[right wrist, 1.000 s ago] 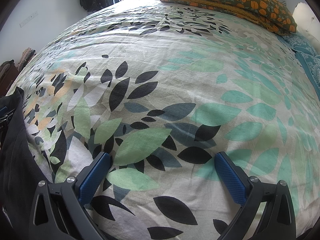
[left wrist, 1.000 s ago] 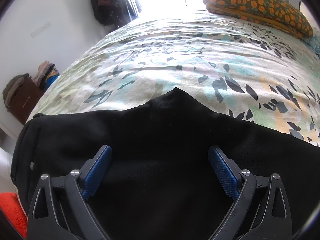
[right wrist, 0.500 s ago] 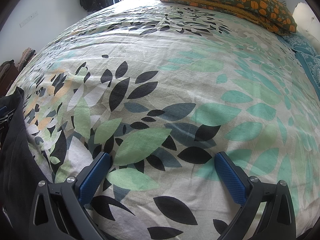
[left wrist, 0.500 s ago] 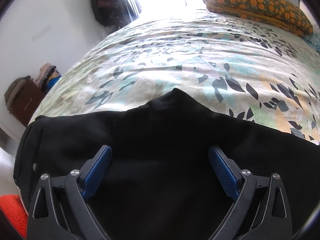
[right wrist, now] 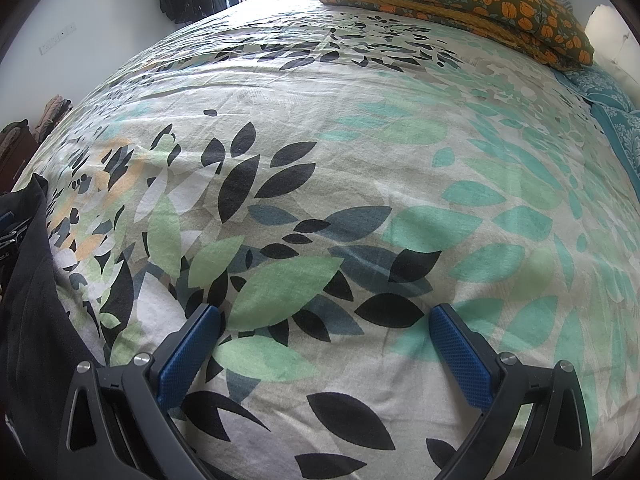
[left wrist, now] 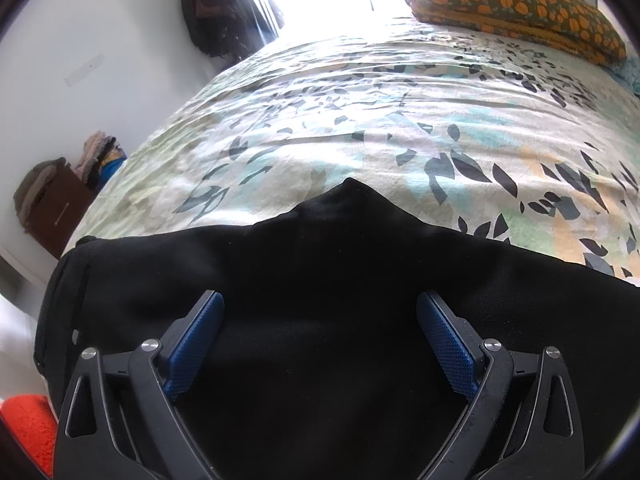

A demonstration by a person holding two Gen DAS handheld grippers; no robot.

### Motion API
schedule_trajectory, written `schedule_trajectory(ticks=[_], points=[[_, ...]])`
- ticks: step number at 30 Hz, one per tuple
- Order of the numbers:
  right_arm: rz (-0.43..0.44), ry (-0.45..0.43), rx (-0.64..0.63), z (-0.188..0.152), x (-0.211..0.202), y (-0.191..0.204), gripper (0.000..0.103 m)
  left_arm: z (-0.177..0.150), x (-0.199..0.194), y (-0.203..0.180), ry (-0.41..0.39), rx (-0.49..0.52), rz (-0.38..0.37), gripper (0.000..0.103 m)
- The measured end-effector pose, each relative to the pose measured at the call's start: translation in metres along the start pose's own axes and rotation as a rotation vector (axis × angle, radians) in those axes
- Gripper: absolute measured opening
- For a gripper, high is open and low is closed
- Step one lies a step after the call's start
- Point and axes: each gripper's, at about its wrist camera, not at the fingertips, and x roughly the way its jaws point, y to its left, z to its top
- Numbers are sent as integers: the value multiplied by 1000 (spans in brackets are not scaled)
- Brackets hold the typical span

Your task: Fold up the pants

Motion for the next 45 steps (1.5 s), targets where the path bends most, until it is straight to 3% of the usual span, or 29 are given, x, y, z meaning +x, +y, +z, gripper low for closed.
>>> schedule_trajectory(ticks=[7,17,24,28,33,40,42,45], points=[[0,0,0,0,0,0,103,-1,0,6,6,-26,-31,98],[0,0,0,0,0,0,103,-1,0,21,27,-93,-141,97],[0,-1,0,0,0,-1,103,-2,-16,30,87,41,-278,97],[0,-2,-1,0,0,-1,103,-15,-35,37,81,121,-305,97],[1,-1,0,0,1,-1,103,-28,-39,47,181,73,-359,97],[1,10,3,2,1,-1,103,-27,-69,56,192,63,-416,97],[60,18,47,6,-1,-10,103,-22,-79,64,171,58,-427,97],[245,-32,265,1,-31,-42,103,-14,-89,78,131,11,-443,97]])
